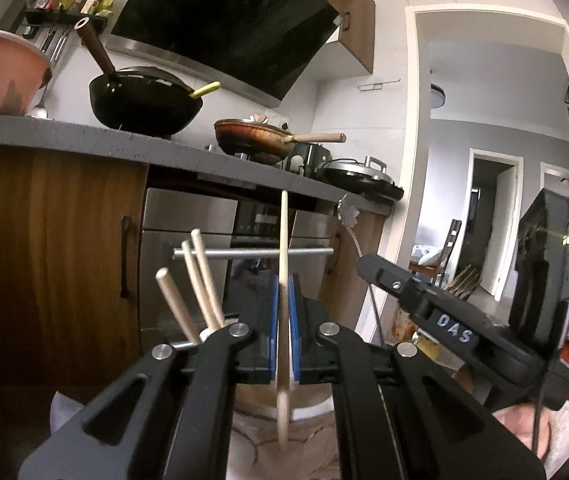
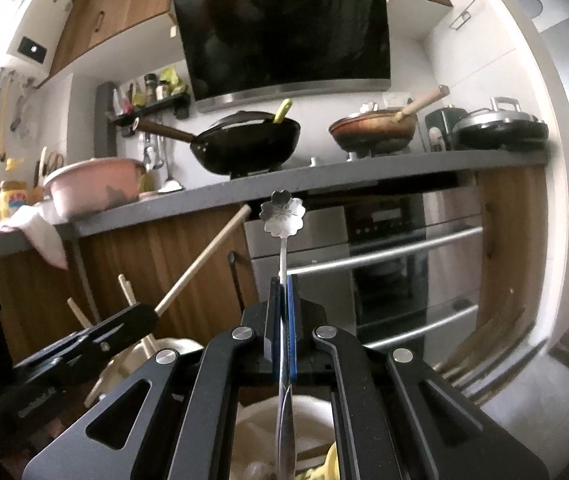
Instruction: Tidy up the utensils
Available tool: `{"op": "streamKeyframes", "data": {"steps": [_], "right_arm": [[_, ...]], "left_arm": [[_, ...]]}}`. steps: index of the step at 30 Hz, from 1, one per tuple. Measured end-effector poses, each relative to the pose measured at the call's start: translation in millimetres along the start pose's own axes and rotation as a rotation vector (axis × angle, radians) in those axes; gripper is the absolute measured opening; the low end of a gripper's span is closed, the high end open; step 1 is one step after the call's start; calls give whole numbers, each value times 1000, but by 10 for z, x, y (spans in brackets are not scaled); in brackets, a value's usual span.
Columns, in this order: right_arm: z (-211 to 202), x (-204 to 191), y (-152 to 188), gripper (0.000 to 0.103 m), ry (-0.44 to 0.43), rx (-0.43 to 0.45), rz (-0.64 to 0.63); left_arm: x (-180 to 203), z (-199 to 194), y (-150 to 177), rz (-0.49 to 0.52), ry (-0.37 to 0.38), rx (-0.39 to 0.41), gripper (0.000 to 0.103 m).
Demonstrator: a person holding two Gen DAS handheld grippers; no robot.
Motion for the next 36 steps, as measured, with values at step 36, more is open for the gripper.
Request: {"op": "streamKeyframes", "data": {"steps": [36], "right_arm": [[-488, 26, 360, 21, -84, -202, 87]], "left_arm": [[78, 61, -55, -56, 52, 12, 5]]}}
Point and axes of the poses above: each gripper's, at about its wrist camera, not at the fingertips, and z roughly the way its jaws point, x to its right, y to its underside, the point moved 10 cm from there along z, roughly the way its jaws point, and after that the axes turned 9 degrees about x, right-handed, at the moved point
